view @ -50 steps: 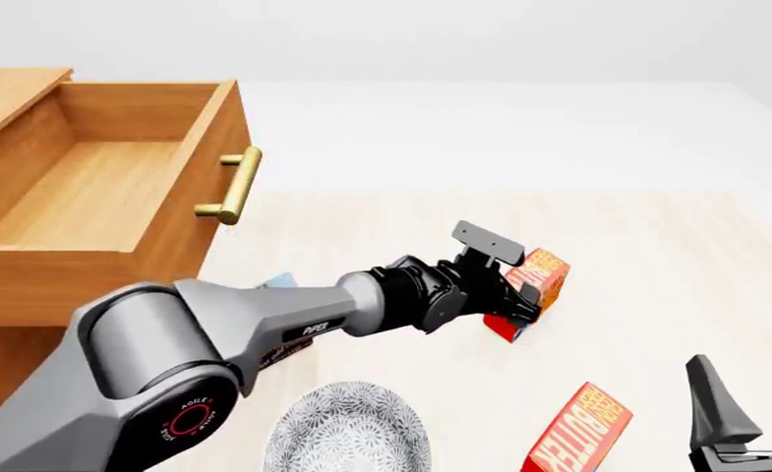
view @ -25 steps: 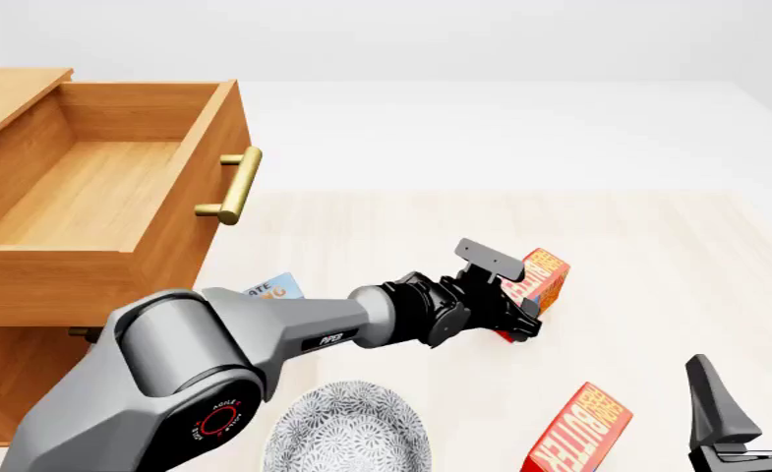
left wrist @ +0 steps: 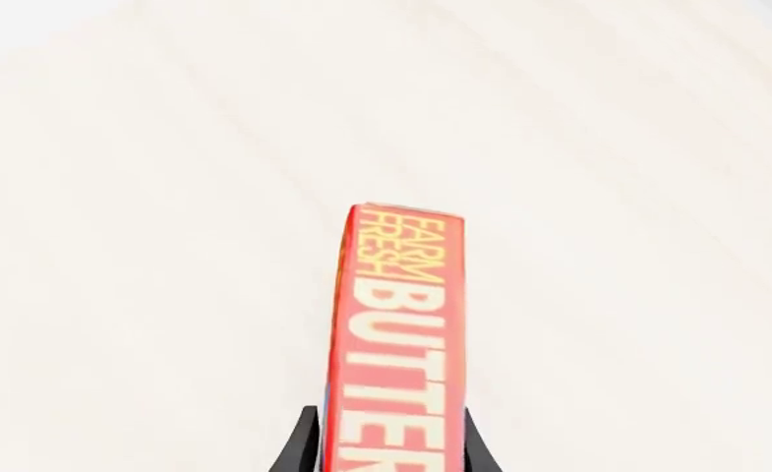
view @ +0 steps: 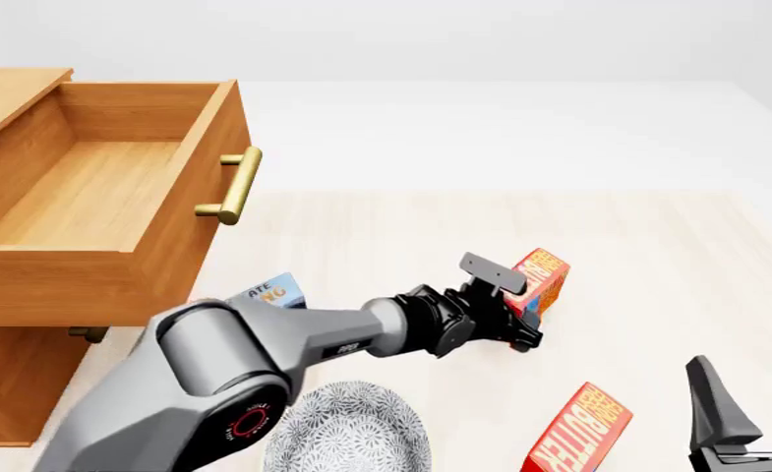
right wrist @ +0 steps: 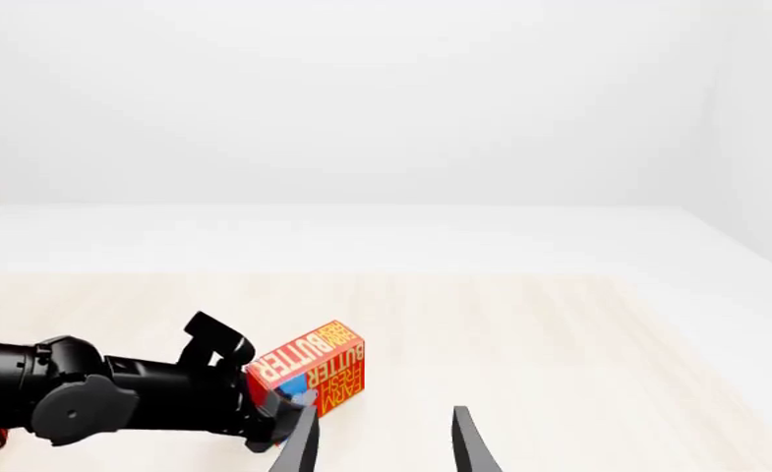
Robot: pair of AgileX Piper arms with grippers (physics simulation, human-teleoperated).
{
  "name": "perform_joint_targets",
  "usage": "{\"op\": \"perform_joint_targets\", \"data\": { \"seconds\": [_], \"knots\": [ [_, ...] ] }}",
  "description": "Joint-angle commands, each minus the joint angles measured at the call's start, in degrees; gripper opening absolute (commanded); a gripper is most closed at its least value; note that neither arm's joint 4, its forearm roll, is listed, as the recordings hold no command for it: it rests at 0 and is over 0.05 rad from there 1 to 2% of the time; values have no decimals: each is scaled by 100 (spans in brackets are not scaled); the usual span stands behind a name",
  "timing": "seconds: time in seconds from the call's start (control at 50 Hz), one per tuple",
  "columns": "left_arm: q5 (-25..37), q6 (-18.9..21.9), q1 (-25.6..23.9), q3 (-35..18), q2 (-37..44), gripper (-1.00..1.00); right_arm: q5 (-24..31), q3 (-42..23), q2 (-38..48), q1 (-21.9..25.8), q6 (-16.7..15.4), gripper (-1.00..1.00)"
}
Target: Put the butter at the front in the top drawer of the cabinet and close it.
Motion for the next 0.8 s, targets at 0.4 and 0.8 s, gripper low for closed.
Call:
{"op": "perform_joint_targets", "data": {
  "seconds": [0.4, 0.8],
  "knots": [
    [166, 113, -116, -133, -87, -100, 17, 2, -14, 4, 3, 100],
    [214, 267, -235, 811, -1564, -100, 34, -12, -18, 4, 3, 100]
  ]
}}
